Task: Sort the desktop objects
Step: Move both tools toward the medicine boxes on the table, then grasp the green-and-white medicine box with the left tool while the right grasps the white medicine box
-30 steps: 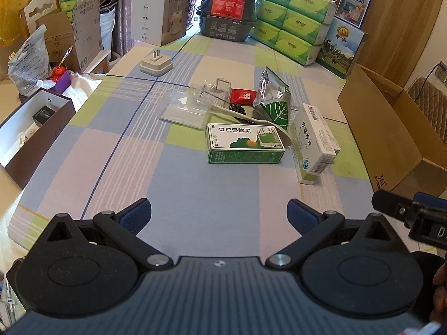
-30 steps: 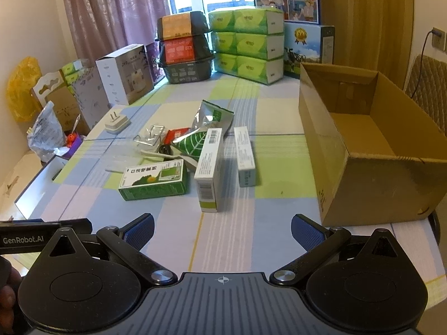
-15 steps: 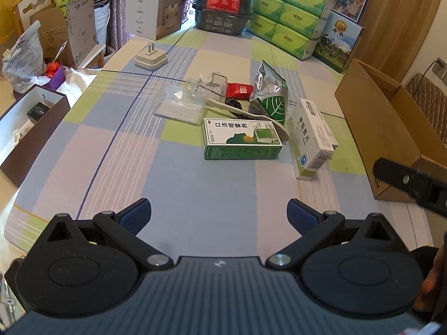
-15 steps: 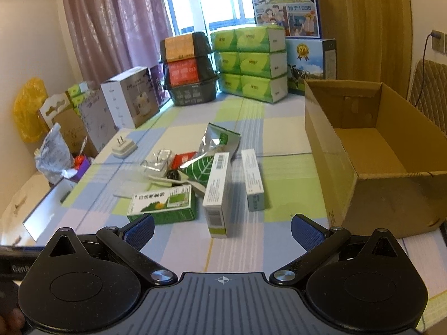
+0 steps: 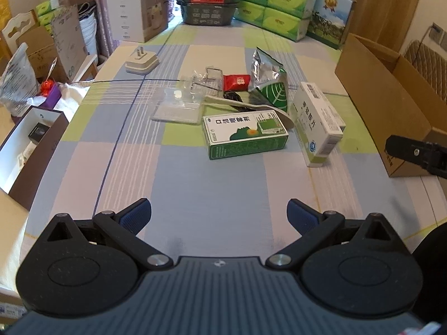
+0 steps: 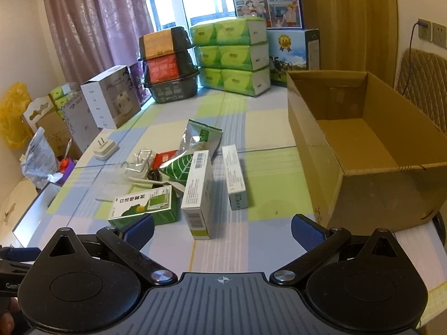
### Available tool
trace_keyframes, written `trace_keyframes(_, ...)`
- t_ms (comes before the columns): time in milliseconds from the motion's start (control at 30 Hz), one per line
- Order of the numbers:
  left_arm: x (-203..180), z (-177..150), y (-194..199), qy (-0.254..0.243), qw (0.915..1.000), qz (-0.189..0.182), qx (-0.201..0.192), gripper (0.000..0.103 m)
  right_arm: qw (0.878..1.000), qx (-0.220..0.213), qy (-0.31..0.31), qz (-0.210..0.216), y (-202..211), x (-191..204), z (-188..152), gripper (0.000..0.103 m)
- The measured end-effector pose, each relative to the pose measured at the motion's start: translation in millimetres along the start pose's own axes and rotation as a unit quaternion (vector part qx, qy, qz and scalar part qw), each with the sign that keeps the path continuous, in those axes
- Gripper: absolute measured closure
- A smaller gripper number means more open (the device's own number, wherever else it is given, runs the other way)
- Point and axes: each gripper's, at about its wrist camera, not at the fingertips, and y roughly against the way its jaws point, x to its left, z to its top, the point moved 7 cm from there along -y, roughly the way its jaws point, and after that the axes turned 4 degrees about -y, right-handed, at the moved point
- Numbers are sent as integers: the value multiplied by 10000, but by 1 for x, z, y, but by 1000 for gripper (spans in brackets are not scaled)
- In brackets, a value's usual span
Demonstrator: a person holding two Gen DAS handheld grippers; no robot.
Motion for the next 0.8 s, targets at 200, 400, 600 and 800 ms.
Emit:
trace_keyframes(200,-3,1,-10,-186,9998,-21,61,1,10000,62,38,-7,-3,-2,-1,2)
trace_keyframes(400,-1,3,-18,-315,9995,8,76,1,9999,99,80,41,-8,0,0,2)
trace_keyframes(600,9,9,-28,-360,9993,-28,11,1,9995,142,248,121,-19,11,0,2)
trace_keyframes(800,11,24,-37,-476,9988,-128,-47,1,9990,162,361,196,-32,17,0,2)
